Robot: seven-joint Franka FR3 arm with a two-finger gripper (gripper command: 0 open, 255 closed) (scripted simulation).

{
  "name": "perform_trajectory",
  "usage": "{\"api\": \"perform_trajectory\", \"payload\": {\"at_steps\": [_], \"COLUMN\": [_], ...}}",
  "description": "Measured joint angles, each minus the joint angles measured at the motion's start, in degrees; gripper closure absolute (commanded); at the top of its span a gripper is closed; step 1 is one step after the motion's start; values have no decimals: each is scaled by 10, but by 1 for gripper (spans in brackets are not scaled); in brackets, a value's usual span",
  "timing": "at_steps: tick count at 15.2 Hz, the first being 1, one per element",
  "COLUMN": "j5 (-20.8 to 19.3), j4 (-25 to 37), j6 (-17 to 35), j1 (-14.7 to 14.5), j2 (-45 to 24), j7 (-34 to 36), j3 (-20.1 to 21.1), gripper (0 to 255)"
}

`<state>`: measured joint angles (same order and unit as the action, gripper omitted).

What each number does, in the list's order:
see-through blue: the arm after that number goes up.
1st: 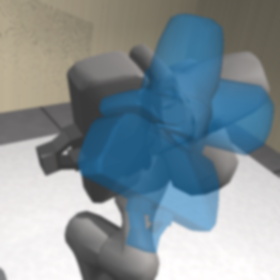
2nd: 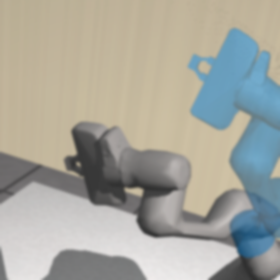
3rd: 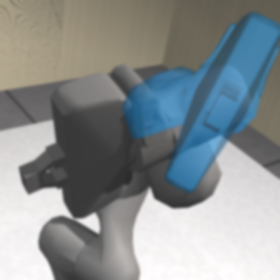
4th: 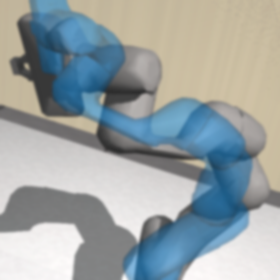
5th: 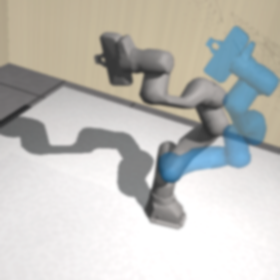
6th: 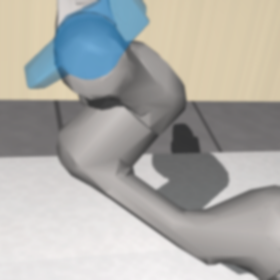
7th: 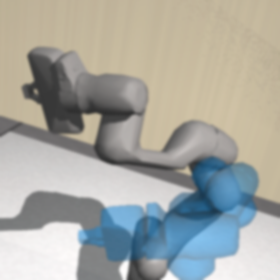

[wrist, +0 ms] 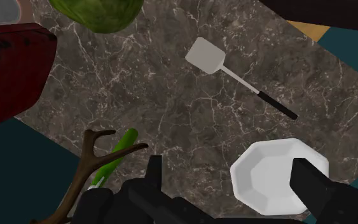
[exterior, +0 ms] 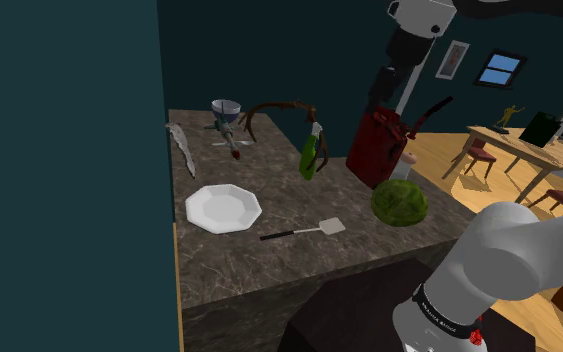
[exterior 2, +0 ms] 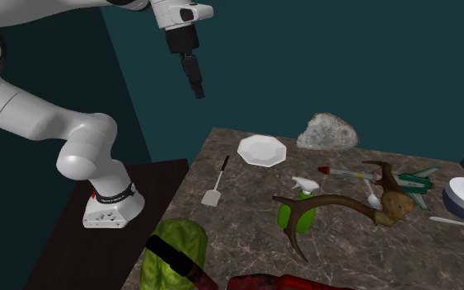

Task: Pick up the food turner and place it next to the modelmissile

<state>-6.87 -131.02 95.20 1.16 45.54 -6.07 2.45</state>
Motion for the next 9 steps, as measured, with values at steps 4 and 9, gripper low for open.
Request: {"api": "perform_trajectory", "payload": {"at_steps": [4,9], "j5": [-1,-1], "j4": [-39,-114], "j6": [37,123], "j1": [-14,-45], "j2": [-1,-20], "j7": [-34,-113], "j3": [-15,-46], "gripper": [0,0]}}
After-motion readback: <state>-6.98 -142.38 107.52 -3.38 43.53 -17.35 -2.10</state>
